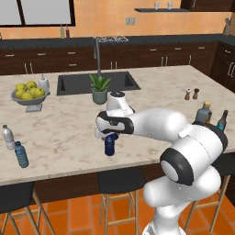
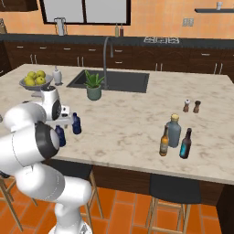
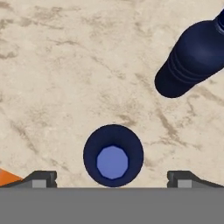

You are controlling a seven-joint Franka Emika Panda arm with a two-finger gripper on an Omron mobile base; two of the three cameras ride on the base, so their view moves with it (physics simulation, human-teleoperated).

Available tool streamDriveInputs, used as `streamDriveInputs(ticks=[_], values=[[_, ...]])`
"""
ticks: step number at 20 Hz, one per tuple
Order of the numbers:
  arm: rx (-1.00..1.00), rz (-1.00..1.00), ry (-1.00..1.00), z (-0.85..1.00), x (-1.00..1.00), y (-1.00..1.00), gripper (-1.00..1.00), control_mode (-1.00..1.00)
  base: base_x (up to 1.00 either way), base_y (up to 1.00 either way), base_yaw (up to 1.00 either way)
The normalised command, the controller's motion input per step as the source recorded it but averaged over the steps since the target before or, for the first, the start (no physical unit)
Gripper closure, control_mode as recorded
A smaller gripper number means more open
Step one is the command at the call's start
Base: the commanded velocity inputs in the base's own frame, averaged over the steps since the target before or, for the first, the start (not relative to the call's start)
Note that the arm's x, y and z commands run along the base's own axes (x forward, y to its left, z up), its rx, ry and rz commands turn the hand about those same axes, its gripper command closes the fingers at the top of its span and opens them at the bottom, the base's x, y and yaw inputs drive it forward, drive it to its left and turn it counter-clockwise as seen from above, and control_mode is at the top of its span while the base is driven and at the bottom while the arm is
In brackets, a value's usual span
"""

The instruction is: Move the plastic bottles in the middle to the plastics group, and the glass bottles in the middle to the glass group.

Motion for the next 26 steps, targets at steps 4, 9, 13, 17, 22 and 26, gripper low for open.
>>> streamDriveInputs(ticks=[4,9,13,17,22,26], values=[[0.00,0.00,0.00,-0.19,0.00,0.00,-1.00,-1.00,0.00,0.00,0.00],[0.00,0.00,0.00,-0.13,0.06,0.00,-1.00,-1.00,0.00,0.00,0.00],[0.00,0.00,0.00,-0.07,0.02,0.03,-1.00,-1.00,0.00,0.00,0.00],[0.00,0.00,0.00,-0.03,0.00,0.03,-1.00,-1.00,0.00,0.00,0.00],[0.00,0.00,-0.02,-0.10,0.00,0.01,-1.00,-1.00,0.00,0.00,0.00],[0.00,0.00,-0.11,-0.08,0.00,0.00,-1.00,-1.00,0.00,0.00,0.00]])
